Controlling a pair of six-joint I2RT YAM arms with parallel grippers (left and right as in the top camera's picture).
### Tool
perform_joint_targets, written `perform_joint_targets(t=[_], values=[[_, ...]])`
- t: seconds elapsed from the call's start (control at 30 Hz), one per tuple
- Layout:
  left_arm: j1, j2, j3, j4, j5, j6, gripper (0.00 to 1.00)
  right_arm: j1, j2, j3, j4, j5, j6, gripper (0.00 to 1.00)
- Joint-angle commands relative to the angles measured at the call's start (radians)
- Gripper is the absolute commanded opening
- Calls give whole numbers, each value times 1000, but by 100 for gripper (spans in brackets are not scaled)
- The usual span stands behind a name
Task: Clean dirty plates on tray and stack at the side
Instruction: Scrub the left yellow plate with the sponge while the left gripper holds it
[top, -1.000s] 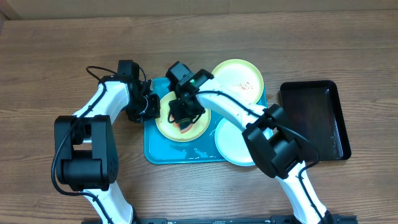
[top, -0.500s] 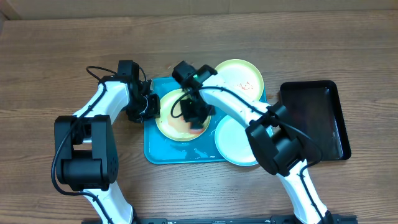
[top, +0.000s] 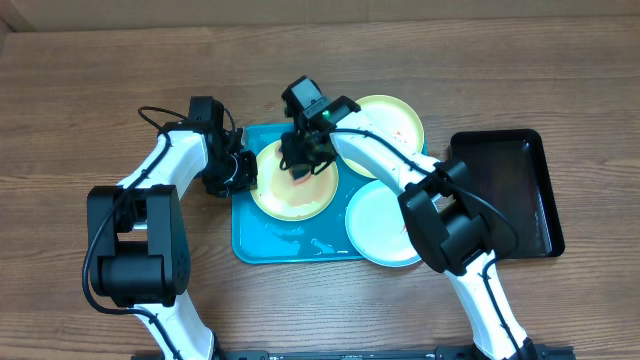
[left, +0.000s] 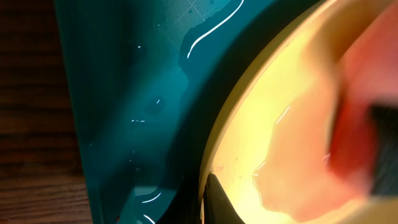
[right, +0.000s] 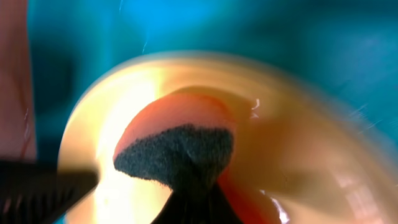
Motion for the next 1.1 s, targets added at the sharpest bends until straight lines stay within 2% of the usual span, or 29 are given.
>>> perform_joint_targets(t=[0.0, 0.17, 0.23, 0.33, 0.4, 0.47, 0.6, 0.73, 0.77, 0.87, 1.0, 1.07], values=[[17, 43, -27, -2, -129, -6, 4, 39, 16, 14, -83, -135, -6, 4], [16, 43, -27, -2, -128, -6, 4, 44, 16, 14, -256, -111, -133, 4], [16, 43, -27, -3, -128, -6, 4, 31, 16, 16, -327, 76, -135, 4], [16, 43, -27, -2, -128, -5, 4, 20, 16, 25, -347, 309, -130, 4], [16, 43, -27, -2, -128, -5, 4, 20, 16, 31, -309, 449, -127, 4], [16, 43, -27, -2, -128, -5, 4, 25, 16, 30, -227, 512, -128, 4], [16, 43, -27, -2, -128, -5, 4, 32, 16, 21, -54, 452, -123, 4], [16, 43, -27, -2, -128, -2, 4, 43, 16, 12, 41, 206, -122, 4], [16, 43, -27, -2, -128, -2, 4, 56, 16, 12, 29, 64, -123, 4], [16, 43, -27, 0, -128, -2, 4, 79, 16, 12, -33, -92, -123, 4], [16, 43, -27, 2, -128, -2, 4, 101, 16, 12, -162, -119, -126, 4], [16, 43, -27, 2, -128, -2, 4, 95, 16, 13, -227, -66, -127, 4]])
